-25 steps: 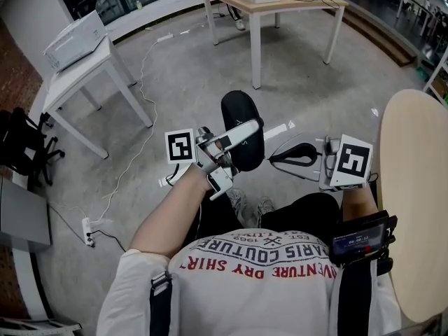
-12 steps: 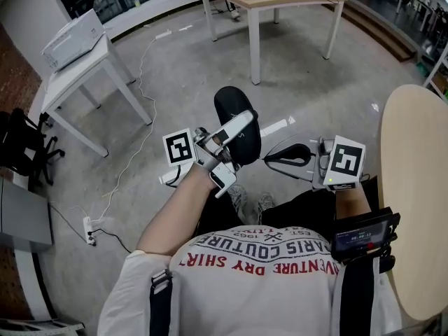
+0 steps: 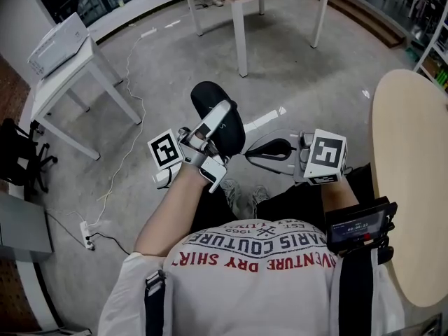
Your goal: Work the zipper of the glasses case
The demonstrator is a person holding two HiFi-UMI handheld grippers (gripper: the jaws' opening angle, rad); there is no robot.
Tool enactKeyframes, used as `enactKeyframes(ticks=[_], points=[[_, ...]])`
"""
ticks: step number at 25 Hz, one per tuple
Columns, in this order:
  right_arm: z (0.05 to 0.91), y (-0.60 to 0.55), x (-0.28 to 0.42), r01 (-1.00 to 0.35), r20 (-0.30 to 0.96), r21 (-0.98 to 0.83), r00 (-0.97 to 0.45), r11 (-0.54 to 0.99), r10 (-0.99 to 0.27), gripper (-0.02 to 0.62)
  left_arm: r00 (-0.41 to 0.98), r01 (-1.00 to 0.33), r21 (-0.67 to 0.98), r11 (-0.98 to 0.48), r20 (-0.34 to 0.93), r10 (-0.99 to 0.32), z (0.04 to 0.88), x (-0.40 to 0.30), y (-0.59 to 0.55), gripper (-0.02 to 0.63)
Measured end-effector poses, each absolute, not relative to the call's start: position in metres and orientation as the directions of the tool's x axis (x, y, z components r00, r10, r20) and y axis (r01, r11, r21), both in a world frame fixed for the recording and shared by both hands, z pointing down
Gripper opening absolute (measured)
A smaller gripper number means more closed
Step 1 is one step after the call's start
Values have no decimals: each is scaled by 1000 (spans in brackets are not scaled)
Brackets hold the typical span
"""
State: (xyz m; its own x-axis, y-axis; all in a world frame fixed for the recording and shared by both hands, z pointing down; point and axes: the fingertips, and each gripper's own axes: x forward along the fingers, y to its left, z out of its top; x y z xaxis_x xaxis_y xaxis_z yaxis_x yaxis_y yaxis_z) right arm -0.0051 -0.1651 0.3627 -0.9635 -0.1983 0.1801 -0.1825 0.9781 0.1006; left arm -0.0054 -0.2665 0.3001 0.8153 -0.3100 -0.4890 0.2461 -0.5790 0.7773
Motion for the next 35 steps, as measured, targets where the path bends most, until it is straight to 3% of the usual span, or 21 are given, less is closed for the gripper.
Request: enactKeyframes(ticks=[21,28,31,35], points=[[379,-166,-23,-206,205,114,-952,972,-226,5,751,211,796,-567,-504,-428,311,-13,-274,253],[374,-169,-22,-236,155,113,-955,965,-251,9,732,228,785,-575,-528,-431,306,-19,-274,253],[370,-172,-17,-272,117,94,-952,958,-282,20,761,163,748,-643,-510,-401,299,-19,-270,253],[360,-187,1,-369,62,77,-925,926,-374,18,868,-58,589,-806,-369,-332,299,-18,-255,253]])
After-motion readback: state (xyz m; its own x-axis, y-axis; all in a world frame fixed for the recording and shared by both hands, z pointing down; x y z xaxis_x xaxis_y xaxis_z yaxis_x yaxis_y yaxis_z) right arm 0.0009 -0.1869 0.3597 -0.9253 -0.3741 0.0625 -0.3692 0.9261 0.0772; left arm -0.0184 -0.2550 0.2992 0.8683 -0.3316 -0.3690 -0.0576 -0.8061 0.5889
